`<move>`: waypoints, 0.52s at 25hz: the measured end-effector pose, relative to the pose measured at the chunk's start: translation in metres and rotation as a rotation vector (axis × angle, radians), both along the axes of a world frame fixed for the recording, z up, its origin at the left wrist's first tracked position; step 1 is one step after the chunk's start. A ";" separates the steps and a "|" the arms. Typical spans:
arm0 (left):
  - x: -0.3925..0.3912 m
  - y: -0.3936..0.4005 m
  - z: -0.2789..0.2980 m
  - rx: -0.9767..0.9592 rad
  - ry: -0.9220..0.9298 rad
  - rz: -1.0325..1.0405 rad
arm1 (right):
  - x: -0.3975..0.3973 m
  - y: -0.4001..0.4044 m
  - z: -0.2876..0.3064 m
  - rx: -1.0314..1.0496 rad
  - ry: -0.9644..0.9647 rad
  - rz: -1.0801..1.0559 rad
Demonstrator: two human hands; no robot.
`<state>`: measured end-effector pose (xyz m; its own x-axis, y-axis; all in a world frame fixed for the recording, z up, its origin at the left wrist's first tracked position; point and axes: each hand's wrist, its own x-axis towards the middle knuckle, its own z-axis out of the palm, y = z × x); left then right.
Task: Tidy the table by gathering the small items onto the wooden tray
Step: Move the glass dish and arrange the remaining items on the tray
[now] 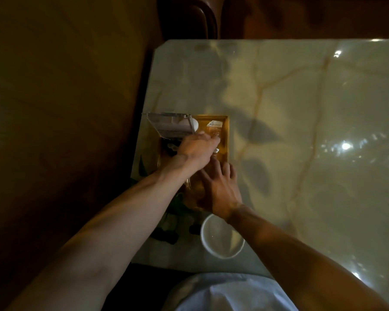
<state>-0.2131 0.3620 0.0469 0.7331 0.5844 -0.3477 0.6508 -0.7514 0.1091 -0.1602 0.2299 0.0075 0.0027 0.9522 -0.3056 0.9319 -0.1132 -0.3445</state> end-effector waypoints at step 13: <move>0.015 -0.004 -0.042 0.283 0.137 0.005 | 0.007 -0.002 -0.011 0.033 0.035 0.019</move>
<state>-0.1977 0.3581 0.0054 0.6872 0.6759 -0.2663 0.6490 -0.7359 -0.1933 -0.1529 0.2282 -0.0036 -0.0260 0.9615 -0.2737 0.9213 -0.0832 -0.3799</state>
